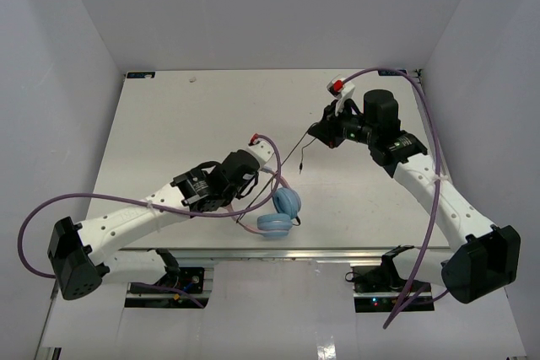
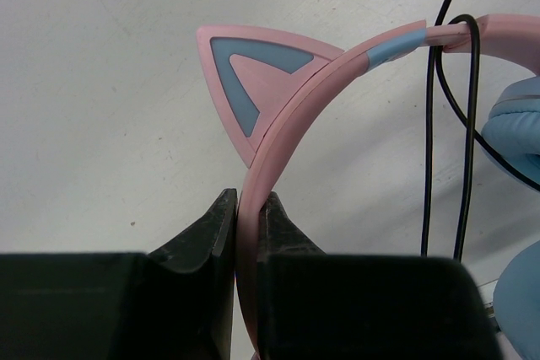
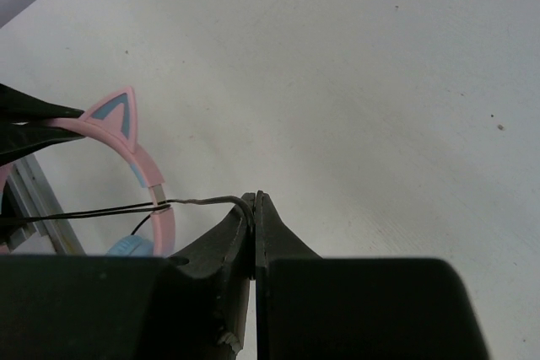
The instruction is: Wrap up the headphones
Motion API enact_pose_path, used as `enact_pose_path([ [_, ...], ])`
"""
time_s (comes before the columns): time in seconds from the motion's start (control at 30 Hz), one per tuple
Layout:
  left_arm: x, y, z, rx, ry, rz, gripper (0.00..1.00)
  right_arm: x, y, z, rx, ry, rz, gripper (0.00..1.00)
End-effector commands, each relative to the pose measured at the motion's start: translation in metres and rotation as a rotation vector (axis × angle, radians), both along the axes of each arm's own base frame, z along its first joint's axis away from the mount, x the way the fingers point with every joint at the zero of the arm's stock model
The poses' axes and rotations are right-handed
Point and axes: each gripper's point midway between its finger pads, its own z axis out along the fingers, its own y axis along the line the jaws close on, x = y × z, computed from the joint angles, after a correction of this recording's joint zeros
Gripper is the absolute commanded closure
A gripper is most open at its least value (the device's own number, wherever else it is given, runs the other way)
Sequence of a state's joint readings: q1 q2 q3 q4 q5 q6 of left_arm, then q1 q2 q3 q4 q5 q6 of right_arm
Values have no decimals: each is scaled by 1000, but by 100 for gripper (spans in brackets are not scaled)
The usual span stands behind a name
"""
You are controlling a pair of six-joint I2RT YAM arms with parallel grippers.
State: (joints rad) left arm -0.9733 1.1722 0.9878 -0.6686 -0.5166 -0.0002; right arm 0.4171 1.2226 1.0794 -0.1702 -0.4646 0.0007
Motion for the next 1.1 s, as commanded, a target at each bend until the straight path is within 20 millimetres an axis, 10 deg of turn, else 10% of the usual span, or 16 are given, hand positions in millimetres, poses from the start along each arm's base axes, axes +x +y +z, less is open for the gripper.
enact_pose_path([
  [0.0,8,0,10,6,-38,37,100,-11,12,47,79,-89,61,92],
  [0.57,48,3,7,-44,80,459,100,-113,82,53,200,-12,342,92],
  [1.07,63,7,6,-238,85,633,100,-153,111,17,283,38,463,92],
])
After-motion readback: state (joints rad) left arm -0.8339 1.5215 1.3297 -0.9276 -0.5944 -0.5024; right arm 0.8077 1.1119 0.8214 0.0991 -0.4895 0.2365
